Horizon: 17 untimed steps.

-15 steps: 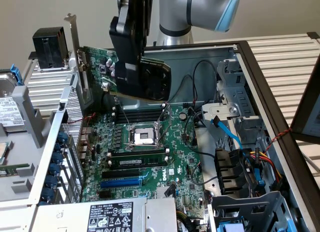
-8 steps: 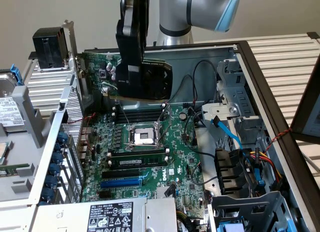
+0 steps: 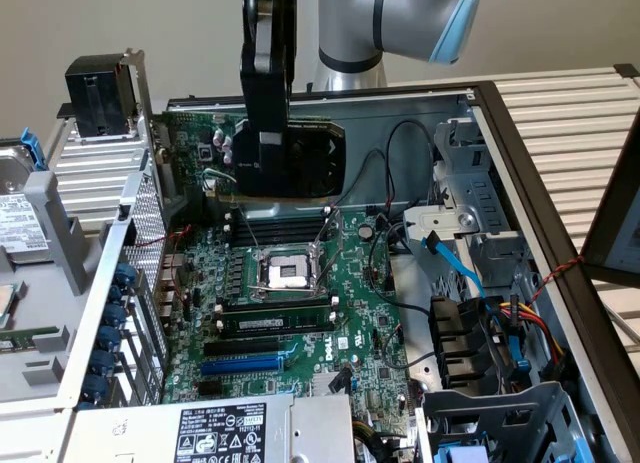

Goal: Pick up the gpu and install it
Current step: 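Insert the gpu into the slot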

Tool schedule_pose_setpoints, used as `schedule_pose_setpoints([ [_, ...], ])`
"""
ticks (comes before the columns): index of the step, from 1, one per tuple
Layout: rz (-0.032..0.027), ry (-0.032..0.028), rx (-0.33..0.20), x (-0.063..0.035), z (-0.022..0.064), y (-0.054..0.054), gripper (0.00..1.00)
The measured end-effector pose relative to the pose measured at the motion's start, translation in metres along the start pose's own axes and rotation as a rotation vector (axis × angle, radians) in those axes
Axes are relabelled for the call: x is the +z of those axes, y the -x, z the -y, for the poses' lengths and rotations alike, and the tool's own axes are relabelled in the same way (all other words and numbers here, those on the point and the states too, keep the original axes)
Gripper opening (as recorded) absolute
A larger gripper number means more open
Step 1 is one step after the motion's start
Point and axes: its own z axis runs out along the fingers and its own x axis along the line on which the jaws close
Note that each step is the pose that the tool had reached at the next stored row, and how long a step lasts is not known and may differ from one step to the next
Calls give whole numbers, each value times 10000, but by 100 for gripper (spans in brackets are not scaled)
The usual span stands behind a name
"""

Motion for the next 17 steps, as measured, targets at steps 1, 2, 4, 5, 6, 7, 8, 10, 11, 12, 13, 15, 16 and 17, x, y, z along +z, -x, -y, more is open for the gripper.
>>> schedule_pose_setpoints([
  [1, 4, -2, -36, 8, 1, 4, 27],
  [2, 28, -2, -105, 18, 1, 5, 27],
  [4, 65, 0, -189, 45, 2, 8, 27],
  [5, 78, 0, -211, 63, 3, 9, 27],
  [6, 88, 1, -228, 81, 3, 10, 27],
  [7, 106, 3, -245, 98, 1, 11, 27],
  [8, 163, 9, -261, 109, -7, 12, 27],
  [10, 382, 27, -295, 121, -35, 12, 27],
  [11, 517, 40, -312, 124, -53, 11, 27],
  [12, 618, 55, -330, 129, -68, 9, 27],
  [13, 639, 64, -341, 144, -76, 9, 27],
  [15, 636, 68, -364, 181, -84, 8, 27],
  [16, 634, 68, -388, 199, -85, 7, 27],
  [17, 632, 70, -417, 217, -85, 6, 27],
])
